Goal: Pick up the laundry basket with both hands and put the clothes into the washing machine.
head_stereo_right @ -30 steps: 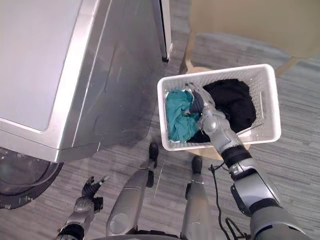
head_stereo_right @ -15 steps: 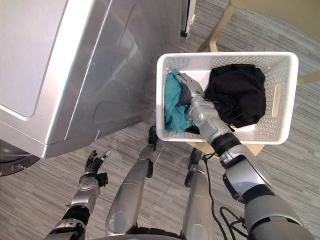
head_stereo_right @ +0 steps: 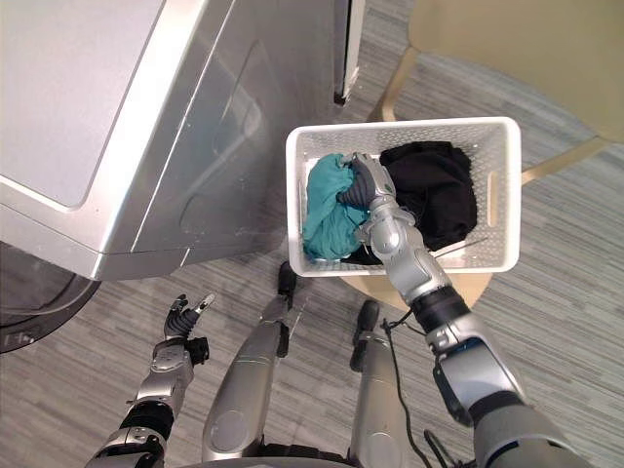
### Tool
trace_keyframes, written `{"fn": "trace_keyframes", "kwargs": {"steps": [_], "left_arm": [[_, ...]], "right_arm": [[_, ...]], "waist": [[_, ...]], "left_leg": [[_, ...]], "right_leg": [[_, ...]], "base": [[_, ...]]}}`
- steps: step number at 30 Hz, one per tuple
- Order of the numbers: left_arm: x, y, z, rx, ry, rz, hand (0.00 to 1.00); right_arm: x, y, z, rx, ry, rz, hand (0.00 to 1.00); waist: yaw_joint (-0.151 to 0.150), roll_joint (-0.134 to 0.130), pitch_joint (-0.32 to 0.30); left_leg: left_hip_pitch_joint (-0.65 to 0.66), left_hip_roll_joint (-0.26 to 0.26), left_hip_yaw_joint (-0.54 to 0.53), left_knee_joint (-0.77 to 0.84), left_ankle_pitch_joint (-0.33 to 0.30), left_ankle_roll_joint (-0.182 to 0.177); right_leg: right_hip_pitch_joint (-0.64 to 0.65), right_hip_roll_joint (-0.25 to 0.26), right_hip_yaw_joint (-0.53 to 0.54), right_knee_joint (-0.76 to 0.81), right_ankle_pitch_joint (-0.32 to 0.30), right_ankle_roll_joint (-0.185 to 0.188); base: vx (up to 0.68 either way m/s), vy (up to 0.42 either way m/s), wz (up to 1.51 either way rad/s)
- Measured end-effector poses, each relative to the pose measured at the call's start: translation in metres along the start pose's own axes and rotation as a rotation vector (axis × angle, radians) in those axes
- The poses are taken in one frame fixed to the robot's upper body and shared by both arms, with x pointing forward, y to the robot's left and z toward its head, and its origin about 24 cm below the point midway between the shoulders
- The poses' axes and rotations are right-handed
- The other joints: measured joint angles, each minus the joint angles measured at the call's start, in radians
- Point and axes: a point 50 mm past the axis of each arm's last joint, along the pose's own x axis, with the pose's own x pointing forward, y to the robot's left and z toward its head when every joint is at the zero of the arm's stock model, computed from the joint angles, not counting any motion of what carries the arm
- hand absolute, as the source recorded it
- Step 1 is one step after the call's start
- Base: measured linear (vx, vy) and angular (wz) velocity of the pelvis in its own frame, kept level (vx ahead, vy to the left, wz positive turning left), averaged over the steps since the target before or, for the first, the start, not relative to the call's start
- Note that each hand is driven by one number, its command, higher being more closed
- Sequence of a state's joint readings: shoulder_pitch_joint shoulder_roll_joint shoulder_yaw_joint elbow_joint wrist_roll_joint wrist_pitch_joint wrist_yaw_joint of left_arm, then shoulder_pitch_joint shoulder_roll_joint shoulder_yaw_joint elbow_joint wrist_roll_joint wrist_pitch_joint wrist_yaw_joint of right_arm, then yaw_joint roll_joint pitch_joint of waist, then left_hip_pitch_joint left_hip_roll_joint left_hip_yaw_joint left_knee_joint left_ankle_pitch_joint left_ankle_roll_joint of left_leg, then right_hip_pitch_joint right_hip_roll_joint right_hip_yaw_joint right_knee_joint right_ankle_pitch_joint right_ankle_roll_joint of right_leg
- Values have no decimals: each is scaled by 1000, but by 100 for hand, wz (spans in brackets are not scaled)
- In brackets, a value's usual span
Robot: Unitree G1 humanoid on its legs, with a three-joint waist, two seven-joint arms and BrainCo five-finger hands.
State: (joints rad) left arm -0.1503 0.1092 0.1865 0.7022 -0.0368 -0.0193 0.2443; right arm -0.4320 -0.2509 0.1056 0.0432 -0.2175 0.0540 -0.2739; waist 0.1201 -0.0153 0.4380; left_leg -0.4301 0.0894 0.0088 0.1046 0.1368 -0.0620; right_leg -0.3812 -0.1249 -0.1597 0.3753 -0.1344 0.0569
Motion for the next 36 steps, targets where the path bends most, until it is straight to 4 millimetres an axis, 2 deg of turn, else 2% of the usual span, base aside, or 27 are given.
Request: {"fn": "trace_keyframes", "kwargs": {"steps": [2, 4, 7, 10, 12, 15, 16, 17, 18, 19, 20, 21, 22, 23, 24, 25, 26, 27, 28, 29, 31, 32, 34, 35, 36], "left_arm": [[-6, 6, -16, 9, 47, 10, 0], [-14, 8, -32, 13, 97, 14, 0], [-28, 10, -58, 14, 181, 16, 0], [-41, 19, -79, 25, 250, 34, 0], [-44, 22, -84, 14, 265, 36, 0], [-45, 20, -76, -18, 221, 38, 0], [-44, 18, -68, -36, 189, 35, 0], [-43, 16, -60, -51, 153, 35, 0], [-43, 17, -57, -54, 139, 37, 0], [-44, 18, -53, -59, 115, 39, 0], [-46, 20, -49, -65, 93, 46, 0], [-46, 19, -43, -73, 67, 43, 0], [-48, 13, -38, -81, 42, 27, 0], [-51, 10, -36, -85, 30, 15, 0], [-56, 1, -30, -110, 1, -14, 0], [-58, -3, -29, -121, -4, -25, 0], [-65, -12, -26, -131, -21, -61, 0], [-68, -20, -18, -136, -59, -99, 0], [-70, -22, -11, -139, -90, -115, 0], [-72, -24, 6, -136, -173, -153, 0], [-75, -22, 30, -121, -294, -181, 0], [-77, -21, 38, -111, -337, -190, 0], [-77, -27, 66, -24, -488, -244, 0], [-77, -30, 72, 1, -521, -264, 0], [-77, -39, 85, 71, -590, -316, 0]], "right_arm": [[-26, -1, -14, 158, 81, -69, 100], [-43, 2, -23, 248, 145, -100, 100], [-69, 1, -32, 396, 217, -155, 100], [-78, 4, -34, 497, 234, -158, 100], [-81, 6, -31, 555, 221, -158, 100], [-89, 4, -35, 595, 237, -160, 100], [-92, 2, -32, 594, 225, -156, 100], [-96, 0, -27, 608, 206, -161, 100], [-97, 0, -25, 611, 196, -161, 100], [-97, 2, -19, 619, 175, -139, 100], [-95, 5, -13, 628, 148, -115, 100], [-93, 7, -5, 629, 108, -96, 100], [-90, 6, 1, 623, 74, -89, 100], [-89, 5, 2, 621, 66, -86, 100], [-87, 5, 3, 609, 55, -71, 100], [-87, 4, 2, 594, 55, -65, 100], [-88, 2, -3, 557, 73, -53, 100], [-86, -2, -7, 523, 76, -50, 100], [-83, -4, -8, 506, 70, -54, 100], [-76, -6, -6, 493, 53, -53, 100], [-72, -3, -1, 498, 27, -34, 100], [-70, -1, 1, 497, 17, -21, 100], [-59, 8, 0, 458, 2, 57, 100], [-56, 11, -3, 444, 11, 81, 100], [-51, 14, -9, 413, 27, 124, 100]], "waist": [[-11, -24, -61], [-27, -36, -101], [-31, -41, -181], [-30, -41, -228], [-32, -36, -245], [-51, -24, -250], [-49, -18, -251], [-51, -16, -252], [-50, -11, -254], [-47, -19, -261], [-43, -22, -269], [-23, -25, -284], [4, -10, -298], [12, 3, -305], [11, 36, -310], [7, 65, -308], [-5, 96, -311], [-14, 86, -305], [-20, 83, -303], [-24, 81, -307], [-23, 83, -312], [-24, 86, -314], [-29, 97, -326], [-30, 96, -326], [-34, 106, -335]], "left_leg": [[34, 0, 7, -4, -12, 3], [80, -1, 14, -20, -18, 3], [141, 1, 53, -35, -31, 7], [219, 13, 121, -57, -48, 10], [236, 14, 142, -42, -67, 13], [238, 27, 132, 31, -101, 28], [240, 36, 126, 36, -105, 35], [250, 22, 85, 54, -110, 42], [249, 15, 70, 62, -111, 42], [241, 7, 53, 81, -111, 43], [216, -1, 32, 105, -108, 38], [173, 0, 17, 136, -101, 28], [126, 14, 7, 146, -84, 4], [104, 18, -5, 142, -70, -7], [66, 25, -36, 117, -39, -10], [56, 36, -55, 96, -21, -8], [58, 55, -46, 26, -43, 0], [58, 68, 20, -3, -103, 25], [55, 69, 57, 10, -101, 24], [61, 65, 118, 88, -100, 23], [93, 69, 132, 199, -107, 23], [114, 69, 128, 233, -111, 28], [194, 68, 116, 263, -210, 19], [213, 67, 116, 250, -219, 18], [254, 62, 117, 172, -213, 17]], "right_leg": [[36, 1, 2, -22, -6, 3], [84, 2, 5, -51, -7, 5], [141, 7, 38, -111, 11, 14], [206, 26, 109, -203, 60, 23], [228, 26, 133, -215, 74, 26], [241, 24, 128, -150, 74, 30], [234, 23, 140, -69, 28, 51], [223, 5, 156, 180, -64, 58], [229, -1, 170, 250, -86, 73], [250, -11, 190, 305, -103, 86], [276, -18, 202, 307, -115, 84], [298, -1, 215, 235, -170, 65], [312, 19, 195, 163, -220, 26], [312, 27, 177, 129, -239, 14], [307, 46, 140, 82, -278, -2], [299, 64, 117, 81, -276, -8], [290, 74, 59, 81, -264, -30], [284, 53, 7, 63, -245, -59], [284, 42, -16, 56, -236, -67], [288, 20, -60, 36, -207, -80], [285, 16, -92, 6, -171, -96], [283, 16, -101, 1, -163, -98], [278, 15, -140, -35, -129, -97], [280, 15, -147, -51, -117, -93], [291, 17, -173, -86, -89, -79]], "base": [[33, -14, -5], [73, 14, -10], [89, 28, -29], [62, 32, -70], [68, 34, -47], [24, 32, 7], [-51, -12, 63], [-51, -57, 72], [-57, -95, 80], [-55, -164, 57], [-133, -241, 56], [-225, -310, 42], [-243, -263, 26], [-287, -224, 29], [-259, -167, 39], [-335, -207, 88], [-351, -173, 125], [-345, -152, 132], [-319, -172, 130], [-250, -171, 93], [-176, -105, 63], [-124, -8, 43], [-150, 38, 48], [-137, 91, 52], [-140, 144, 62]]}}
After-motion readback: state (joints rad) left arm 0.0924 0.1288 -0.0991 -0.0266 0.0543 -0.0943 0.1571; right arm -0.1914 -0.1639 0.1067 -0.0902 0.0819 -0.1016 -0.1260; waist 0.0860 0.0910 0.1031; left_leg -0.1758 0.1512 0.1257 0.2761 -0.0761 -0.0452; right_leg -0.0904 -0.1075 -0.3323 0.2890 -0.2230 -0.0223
